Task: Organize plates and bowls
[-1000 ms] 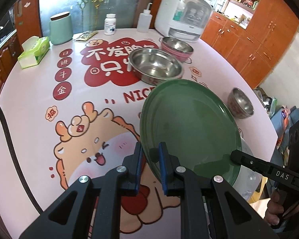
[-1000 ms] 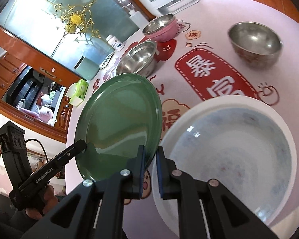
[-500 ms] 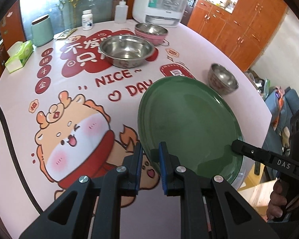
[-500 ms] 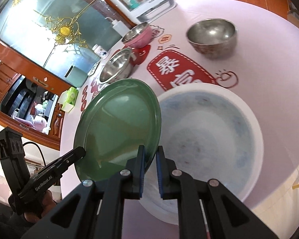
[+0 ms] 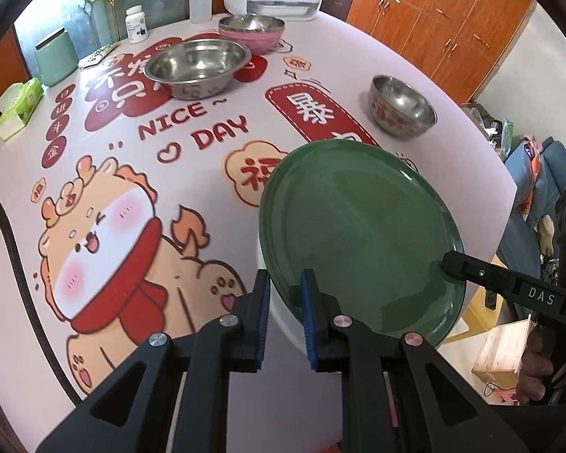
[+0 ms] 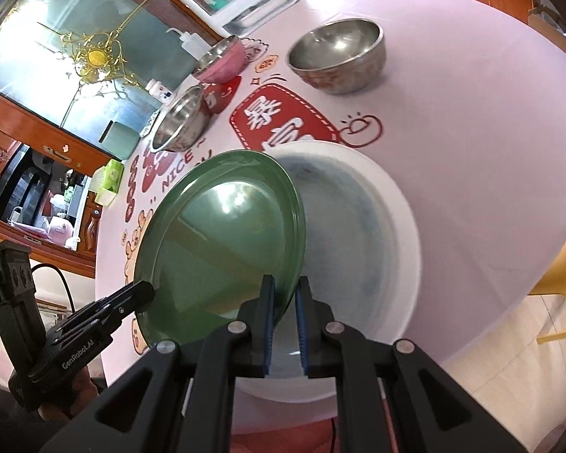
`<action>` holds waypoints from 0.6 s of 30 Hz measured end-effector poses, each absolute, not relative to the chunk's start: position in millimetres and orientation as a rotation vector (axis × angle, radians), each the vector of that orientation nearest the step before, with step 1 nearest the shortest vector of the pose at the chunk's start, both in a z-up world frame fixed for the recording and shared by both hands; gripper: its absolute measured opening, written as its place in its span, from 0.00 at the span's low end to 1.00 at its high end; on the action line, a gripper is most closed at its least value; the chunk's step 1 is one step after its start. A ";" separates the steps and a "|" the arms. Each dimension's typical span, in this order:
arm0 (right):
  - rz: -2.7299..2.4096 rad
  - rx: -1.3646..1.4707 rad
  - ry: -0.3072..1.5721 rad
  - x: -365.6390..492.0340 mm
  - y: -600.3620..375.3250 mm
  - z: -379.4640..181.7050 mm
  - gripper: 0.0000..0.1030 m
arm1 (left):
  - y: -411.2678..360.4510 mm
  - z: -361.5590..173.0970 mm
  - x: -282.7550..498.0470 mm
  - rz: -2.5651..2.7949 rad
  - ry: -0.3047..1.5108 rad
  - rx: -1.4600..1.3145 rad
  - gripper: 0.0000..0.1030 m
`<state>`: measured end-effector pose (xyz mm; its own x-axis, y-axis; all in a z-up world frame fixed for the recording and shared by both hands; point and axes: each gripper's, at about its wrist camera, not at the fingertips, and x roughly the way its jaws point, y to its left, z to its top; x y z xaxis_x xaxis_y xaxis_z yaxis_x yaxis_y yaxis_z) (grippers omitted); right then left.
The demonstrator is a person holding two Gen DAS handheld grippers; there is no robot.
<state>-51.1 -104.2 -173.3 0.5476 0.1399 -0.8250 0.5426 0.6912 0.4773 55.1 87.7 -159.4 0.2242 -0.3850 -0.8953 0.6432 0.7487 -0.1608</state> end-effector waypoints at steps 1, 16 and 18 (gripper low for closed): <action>-0.269 0.799 0.990 -52.5 -107.2 -174.3 0.10 | 85.2 -160.3 53.1 -0.717 1.143 0.269 0.13; -0.172 0.735 1.076 -52.7 -135.1 -179.4 0.10 | 45.6 -167.8 28.2 -0.656 1.198 0.282 0.13; -0.177 0.726 1.088 -53.1 -140.2 -180.3 0.10 | 44.0 -168.6 28.5 -0.640 1.203 0.272 0.13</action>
